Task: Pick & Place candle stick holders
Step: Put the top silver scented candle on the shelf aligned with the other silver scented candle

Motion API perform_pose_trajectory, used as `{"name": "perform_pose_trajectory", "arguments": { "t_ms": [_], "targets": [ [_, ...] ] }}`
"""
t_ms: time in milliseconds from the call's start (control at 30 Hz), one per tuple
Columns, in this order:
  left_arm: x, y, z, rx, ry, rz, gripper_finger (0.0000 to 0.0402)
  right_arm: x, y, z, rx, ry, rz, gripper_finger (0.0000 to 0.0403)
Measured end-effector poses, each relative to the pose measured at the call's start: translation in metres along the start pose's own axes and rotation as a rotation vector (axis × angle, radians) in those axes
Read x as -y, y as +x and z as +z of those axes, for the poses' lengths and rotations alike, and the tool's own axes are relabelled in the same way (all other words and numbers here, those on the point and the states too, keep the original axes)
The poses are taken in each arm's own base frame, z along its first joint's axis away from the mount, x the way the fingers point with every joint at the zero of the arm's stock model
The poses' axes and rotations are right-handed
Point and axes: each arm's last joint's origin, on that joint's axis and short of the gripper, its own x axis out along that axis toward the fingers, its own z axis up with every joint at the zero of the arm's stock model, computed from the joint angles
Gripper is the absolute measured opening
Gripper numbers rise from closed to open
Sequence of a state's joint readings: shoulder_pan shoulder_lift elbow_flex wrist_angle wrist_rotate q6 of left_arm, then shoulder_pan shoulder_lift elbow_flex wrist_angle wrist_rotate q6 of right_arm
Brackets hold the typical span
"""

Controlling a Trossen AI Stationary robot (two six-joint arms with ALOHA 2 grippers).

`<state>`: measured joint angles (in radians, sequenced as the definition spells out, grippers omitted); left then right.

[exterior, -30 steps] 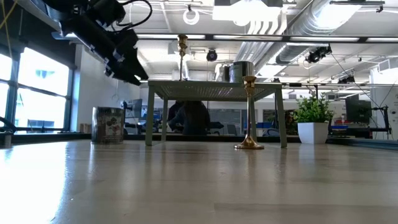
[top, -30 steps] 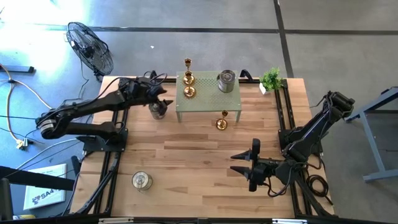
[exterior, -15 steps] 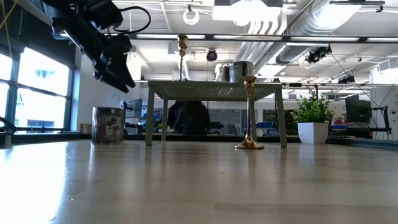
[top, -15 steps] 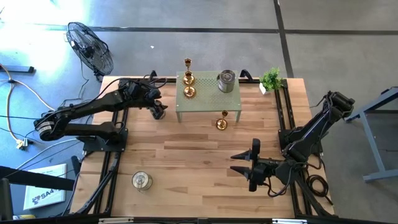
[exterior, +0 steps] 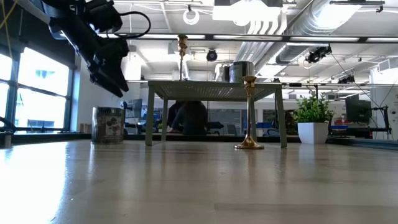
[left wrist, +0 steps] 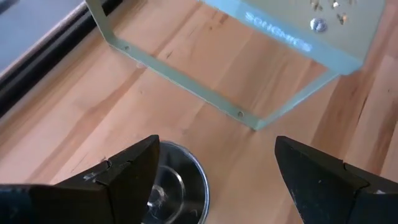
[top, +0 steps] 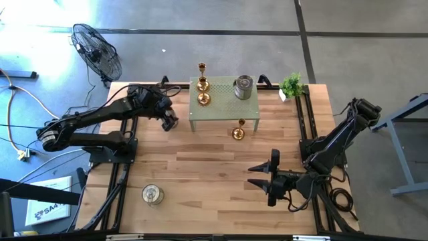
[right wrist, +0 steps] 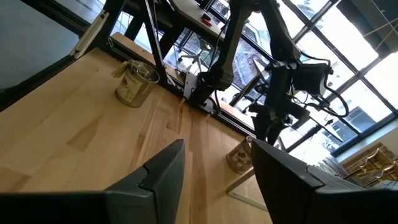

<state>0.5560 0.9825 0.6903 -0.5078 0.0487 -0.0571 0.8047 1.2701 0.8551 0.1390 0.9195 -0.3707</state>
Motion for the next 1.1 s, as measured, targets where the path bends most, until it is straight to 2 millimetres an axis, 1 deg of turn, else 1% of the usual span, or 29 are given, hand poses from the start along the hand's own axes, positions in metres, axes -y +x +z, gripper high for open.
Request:
{"name": "perform_pose_trajectory", "arguments": {
  "t_ms": [133,267,533,700,800,967,1100],
  "targets": [
    [-0.0009,0.0000,0.0002,0.003,-0.006,0.035,0.0315,0.0000,0.0000,0.0000,0.001,0.007,0.001,0.0181],
    [-0.0029,-0.0001,0.0004,0.010,-0.026,0.100,0.0329,-0.0003,0.0000,0.0001,0.004,0.008,0.010,0.0181],
    [-0.0046,-0.0004,0.0005,0.014,-0.027,0.161,0.0395,-0.0003,0.0000,0.0001,0.004,0.007,0.010,0.0181],
    [-0.0050,-0.0004,0.0005,0.015,-0.030,0.175,0.0394,-0.0003,0.0000,0.0001,0.004,0.006,0.010,0.0181],
    [-0.0058,-0.0006,0.0006,0.017,-0.030,0.203,0.0398,-0.0003,0.0000,0.0001,0.004,0.005,0.010,0.0181],
    [-0.0073,-0.0010,0.0006,0.021,-0.028,0.258,0.0395,-0.0003,0.0000,0.0001,0.004,0.004,0.010,0.0181],
    [-0.0074,-0.0009,-0.0007,-0.003,0.047,0.255,0.0395,-0.0003,0.0000,0.0001,0.003,0.004,0.010,0.0181]
  ]
}}
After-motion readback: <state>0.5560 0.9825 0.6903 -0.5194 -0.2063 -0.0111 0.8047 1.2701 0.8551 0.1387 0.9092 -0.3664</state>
